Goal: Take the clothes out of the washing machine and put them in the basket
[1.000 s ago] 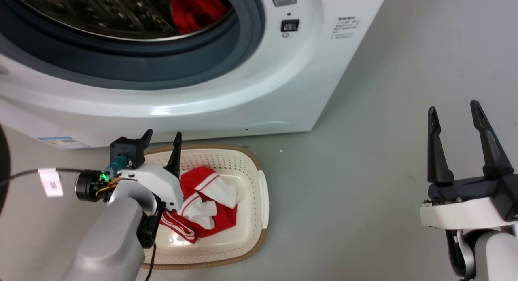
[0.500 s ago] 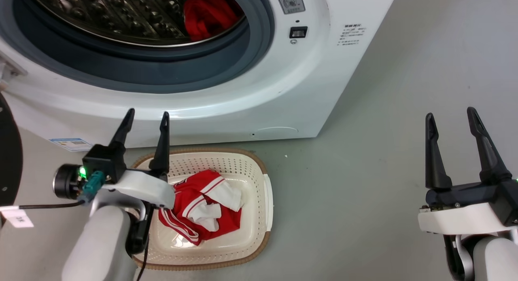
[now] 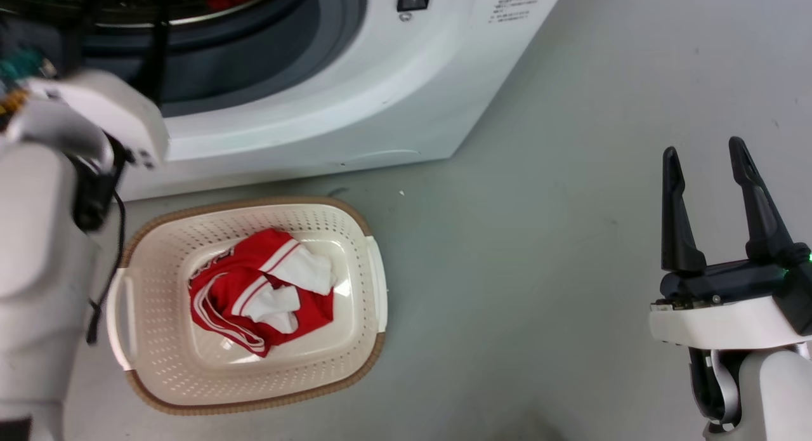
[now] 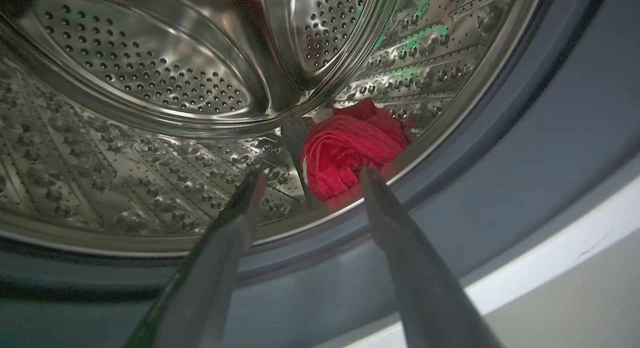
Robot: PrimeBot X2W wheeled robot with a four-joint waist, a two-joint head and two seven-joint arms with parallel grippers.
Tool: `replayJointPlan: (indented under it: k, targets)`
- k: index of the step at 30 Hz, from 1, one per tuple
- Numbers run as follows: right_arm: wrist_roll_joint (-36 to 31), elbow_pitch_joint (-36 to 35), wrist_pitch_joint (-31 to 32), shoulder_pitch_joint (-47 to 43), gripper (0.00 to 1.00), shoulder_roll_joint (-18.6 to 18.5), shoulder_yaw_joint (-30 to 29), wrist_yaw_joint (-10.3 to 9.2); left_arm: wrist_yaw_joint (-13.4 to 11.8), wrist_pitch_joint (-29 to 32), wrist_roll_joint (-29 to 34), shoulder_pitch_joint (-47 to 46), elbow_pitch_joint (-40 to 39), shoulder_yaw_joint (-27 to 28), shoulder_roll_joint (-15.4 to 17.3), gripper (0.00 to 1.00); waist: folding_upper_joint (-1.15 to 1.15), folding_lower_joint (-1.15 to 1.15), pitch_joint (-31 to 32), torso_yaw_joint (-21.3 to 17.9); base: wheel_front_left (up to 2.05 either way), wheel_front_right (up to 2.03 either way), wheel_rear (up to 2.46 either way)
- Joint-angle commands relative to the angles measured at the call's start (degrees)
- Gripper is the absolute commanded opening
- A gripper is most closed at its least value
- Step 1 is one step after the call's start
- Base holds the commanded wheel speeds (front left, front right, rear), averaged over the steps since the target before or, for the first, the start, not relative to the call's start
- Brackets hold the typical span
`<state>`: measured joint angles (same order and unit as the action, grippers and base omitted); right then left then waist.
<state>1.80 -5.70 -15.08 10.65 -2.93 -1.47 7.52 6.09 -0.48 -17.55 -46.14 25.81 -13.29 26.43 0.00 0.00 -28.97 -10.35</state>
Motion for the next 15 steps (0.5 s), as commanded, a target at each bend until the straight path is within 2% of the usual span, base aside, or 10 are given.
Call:
replayJointPlan:
  k: [1,6,15]
  targets:
    - [0.72,-0.32,-0.14,0.90,1.00,0.10,0.29,-0.06,0.38,1.73,-1.24,-2.94,1.16,-0.11,0.65,1.00,0.00,0.00,-3.23,-2.72,0.00,0.00,0.00]
    - [2.22,-0.64,-0.14,2.08,1.00,0.10,1.66,-0.06,1.26,9.82,-3.20,-14.47,6.10,-2.99,4.68,1.00,0.00,0.00,-7.54,-5.50,0.00,0.00,0.00]
    - [4.93,-1.31,-0.14,3.68,1.00,0.10,4.74,-0.06,1.33,25.86,-13.01,-31.04,12.35,-10.79,9.24,1.00,0.00,0.00,-13.71,-9.83,0.00,0.00,0.00]
